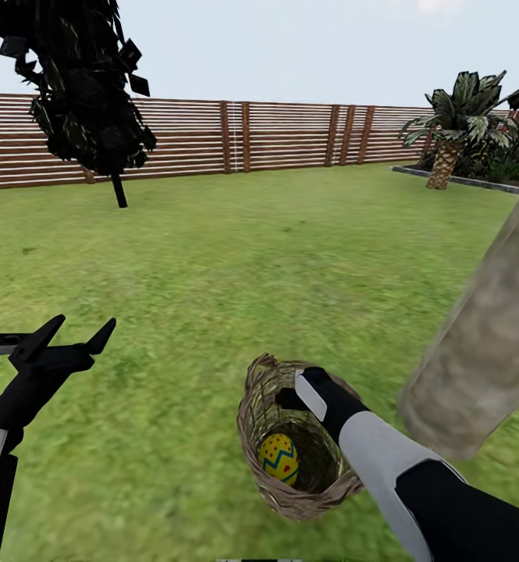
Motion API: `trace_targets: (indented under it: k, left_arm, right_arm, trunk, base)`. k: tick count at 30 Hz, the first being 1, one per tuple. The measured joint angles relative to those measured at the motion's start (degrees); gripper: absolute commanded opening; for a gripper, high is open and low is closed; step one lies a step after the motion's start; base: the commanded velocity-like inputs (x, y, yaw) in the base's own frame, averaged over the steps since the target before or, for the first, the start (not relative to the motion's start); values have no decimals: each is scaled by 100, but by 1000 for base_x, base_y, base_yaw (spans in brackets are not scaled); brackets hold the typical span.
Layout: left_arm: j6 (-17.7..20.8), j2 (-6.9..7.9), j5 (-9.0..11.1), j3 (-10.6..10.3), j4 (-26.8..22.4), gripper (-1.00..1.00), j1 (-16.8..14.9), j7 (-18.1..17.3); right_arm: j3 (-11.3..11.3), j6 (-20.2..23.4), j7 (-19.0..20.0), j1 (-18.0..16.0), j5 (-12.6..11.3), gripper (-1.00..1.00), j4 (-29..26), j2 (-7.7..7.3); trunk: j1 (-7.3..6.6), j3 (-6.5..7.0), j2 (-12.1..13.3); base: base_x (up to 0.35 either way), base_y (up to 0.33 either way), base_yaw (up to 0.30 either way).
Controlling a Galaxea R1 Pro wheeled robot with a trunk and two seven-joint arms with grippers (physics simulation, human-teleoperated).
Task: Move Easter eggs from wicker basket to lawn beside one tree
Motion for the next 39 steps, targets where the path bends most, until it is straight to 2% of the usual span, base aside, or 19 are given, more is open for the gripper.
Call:
trace_targets:
  k: [23, 26, 31, 39]
  left_arm:
    - [9, 1, 1, 0, 0, 100, 0, 3]
    - [9, -4, -6, 0, 0, 100, 0, 5]
    - [10, -5, -8, -7, 0, 100, 0, 8]
    - [10, -5, -8, -7, 0, 100, 0, 14]
  right_arm:
    - [12, 90, -6, 1, -21, 100, 182, 0]
    - [18, 350, -7, -24, 5, 100, 176, 0]
    - [17, 978, -25, -268, 13, 100, 168, 0]
    - [10, 1055, -41, -324, -4, 100, 175, 0]
  trunk:
    - [59, -510, -31]
    - [67, -576, -35]
    - [80, -687, -42]
    - [100, -865, -53]
  base:
    - [0, 0, 0]
    - [0, 0, 0]
    - [0, 0, 0]
    - [0, 0, 0]
